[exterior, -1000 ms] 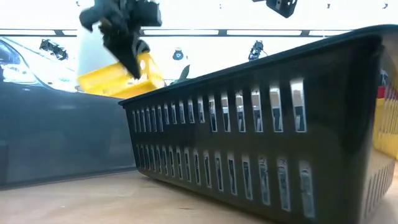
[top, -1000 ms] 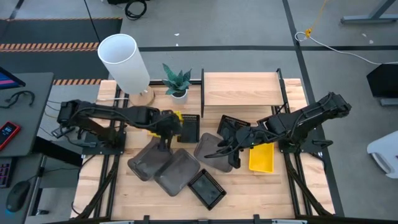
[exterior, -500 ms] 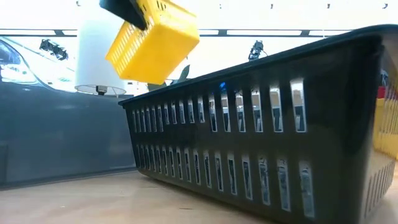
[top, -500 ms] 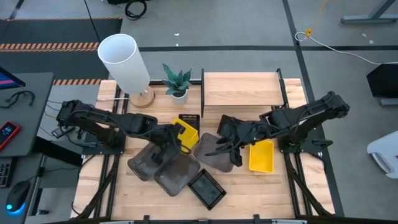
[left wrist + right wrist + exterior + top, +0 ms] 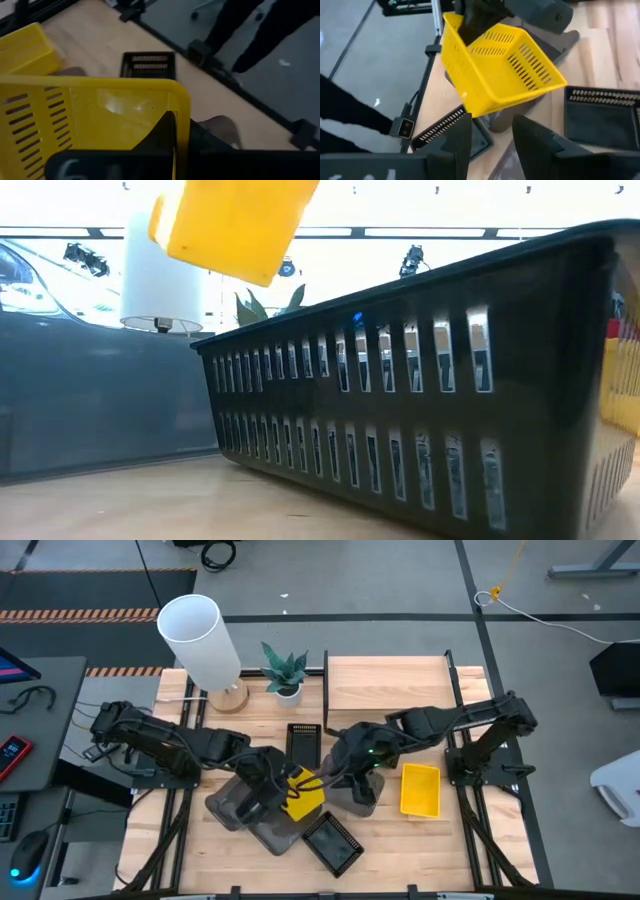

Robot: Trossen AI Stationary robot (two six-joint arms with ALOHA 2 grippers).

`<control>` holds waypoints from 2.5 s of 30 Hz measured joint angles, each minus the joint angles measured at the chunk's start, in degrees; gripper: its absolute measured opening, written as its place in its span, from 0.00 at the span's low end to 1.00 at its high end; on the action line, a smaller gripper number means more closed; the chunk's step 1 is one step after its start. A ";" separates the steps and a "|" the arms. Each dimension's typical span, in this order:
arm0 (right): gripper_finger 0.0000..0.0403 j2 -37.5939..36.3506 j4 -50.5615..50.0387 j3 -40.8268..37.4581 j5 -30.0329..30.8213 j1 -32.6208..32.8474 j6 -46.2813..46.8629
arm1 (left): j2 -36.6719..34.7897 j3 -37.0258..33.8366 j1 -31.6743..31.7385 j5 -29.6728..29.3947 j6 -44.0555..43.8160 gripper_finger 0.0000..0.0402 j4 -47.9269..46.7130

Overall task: Stack baskets on shelf by color
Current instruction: Stack the left yellow bin on top of the right yellow stacked bins

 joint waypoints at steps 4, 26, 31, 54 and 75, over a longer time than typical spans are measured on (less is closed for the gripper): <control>0.36 3.56 -0.85 4.55 -3.65 0.06 -2.14 | 0.00 0.00 -0.89 2.80 -1.01 0.02 0.49; 0.35 12.21 1.81 10.90 -15.35 0.50 -7.24 | 0.00 -0.04 -1.00 12.44 -6.01 0.02 7.75; 0.33 12.40 3.64 10.90 -15.68 1.71 -7.27 | 0.00 -0.04 -1.02 12.36 -5.92 0.02 8.66; 0.04 12.64 1.26 10.90 -15.33 2.13 -7.25 | 0.04 -0.07 -1.79 6.98 -8.58 0.06 8.82; 0.02 12.11 -7.38 10.84 -12.73 1.17 -0.99 | -0.07 -0.05 -2.18 -1.82 -27.14 0.63 6.50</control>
